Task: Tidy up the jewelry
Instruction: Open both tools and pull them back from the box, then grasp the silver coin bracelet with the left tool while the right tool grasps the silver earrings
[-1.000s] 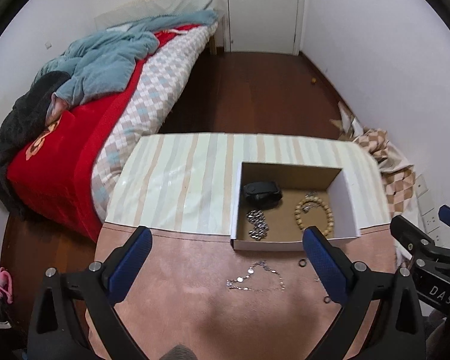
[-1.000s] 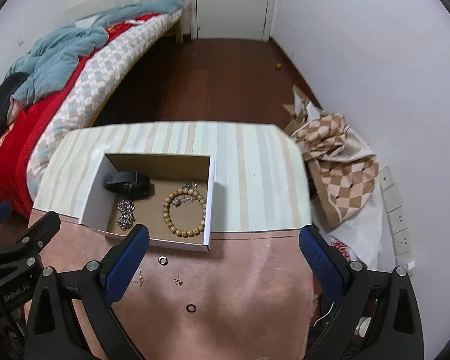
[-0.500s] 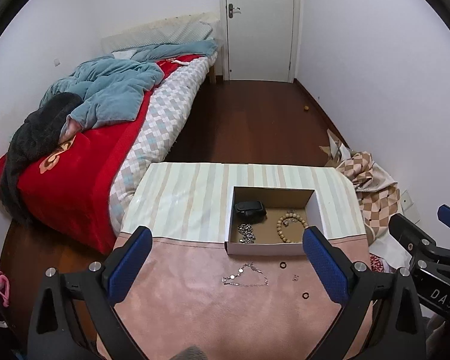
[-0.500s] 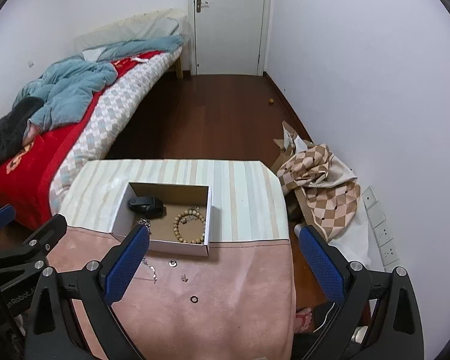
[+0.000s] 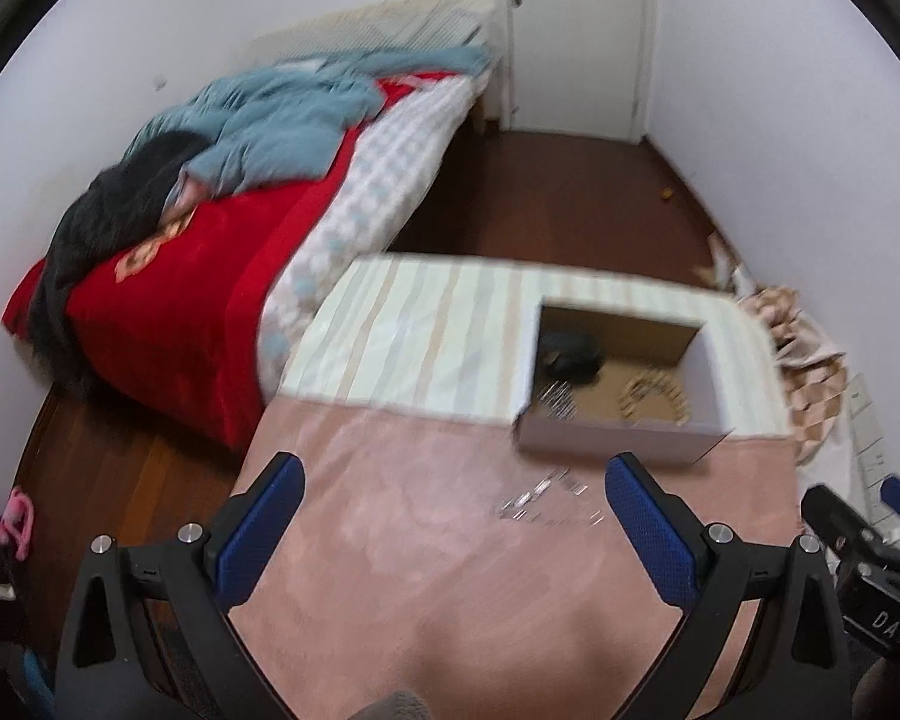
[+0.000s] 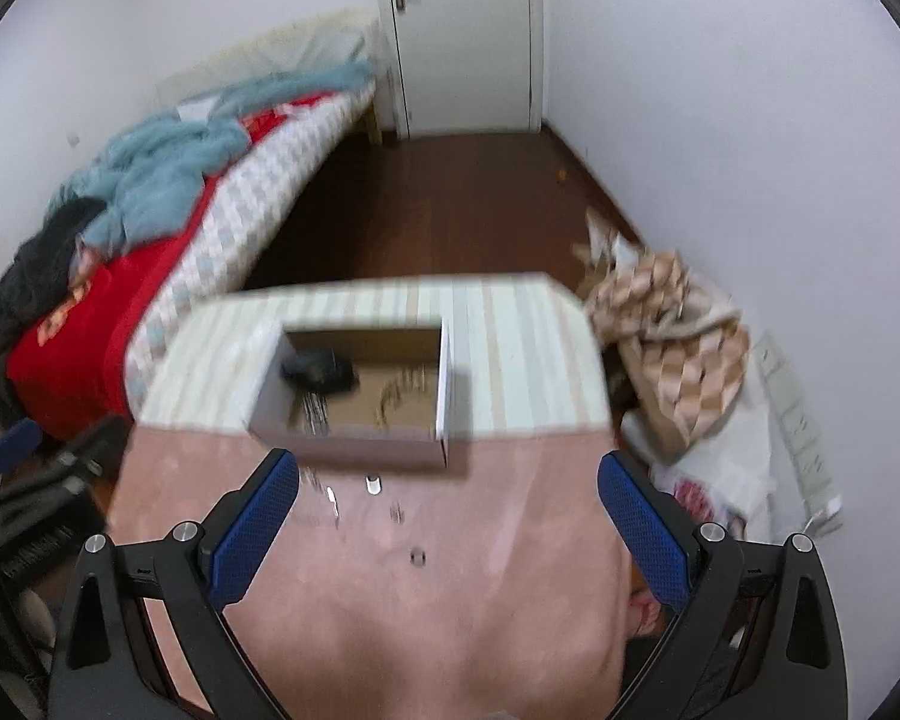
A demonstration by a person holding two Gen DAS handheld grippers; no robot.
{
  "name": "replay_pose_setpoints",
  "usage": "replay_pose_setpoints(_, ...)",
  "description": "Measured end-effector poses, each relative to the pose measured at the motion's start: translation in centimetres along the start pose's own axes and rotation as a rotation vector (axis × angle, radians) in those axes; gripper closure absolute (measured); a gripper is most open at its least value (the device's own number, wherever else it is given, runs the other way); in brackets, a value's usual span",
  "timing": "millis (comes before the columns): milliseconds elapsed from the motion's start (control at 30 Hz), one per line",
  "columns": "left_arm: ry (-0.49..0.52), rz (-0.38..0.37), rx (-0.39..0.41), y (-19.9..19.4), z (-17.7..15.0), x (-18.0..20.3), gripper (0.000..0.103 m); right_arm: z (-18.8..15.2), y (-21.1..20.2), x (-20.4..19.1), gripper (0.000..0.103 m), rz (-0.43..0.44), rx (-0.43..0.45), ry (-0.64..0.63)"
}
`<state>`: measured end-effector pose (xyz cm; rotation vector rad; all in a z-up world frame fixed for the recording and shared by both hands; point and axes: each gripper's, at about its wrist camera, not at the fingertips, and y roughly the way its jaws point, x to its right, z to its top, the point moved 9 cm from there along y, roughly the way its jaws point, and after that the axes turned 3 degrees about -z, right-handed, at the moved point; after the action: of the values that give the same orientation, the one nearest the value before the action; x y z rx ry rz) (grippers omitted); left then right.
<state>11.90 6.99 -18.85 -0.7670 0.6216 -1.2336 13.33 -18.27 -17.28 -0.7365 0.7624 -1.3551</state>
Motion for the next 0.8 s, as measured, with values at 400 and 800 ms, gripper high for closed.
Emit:
replay_pose_setpoints(400, -0.028, 0.083, -0.212, 10.0, -6.0, -3.2, 0.001, -7.3, 14.0, -2.7, 0.042, 0.13, -0.173, 0.016)
replay_pose_setpoints(800, -0.013, 0.018, -0.272, 13.5, -5.5, -1.6, 0.001, -6.9, 17.3, -5.4, 0.094, 0.101, -0.151, -0.066)
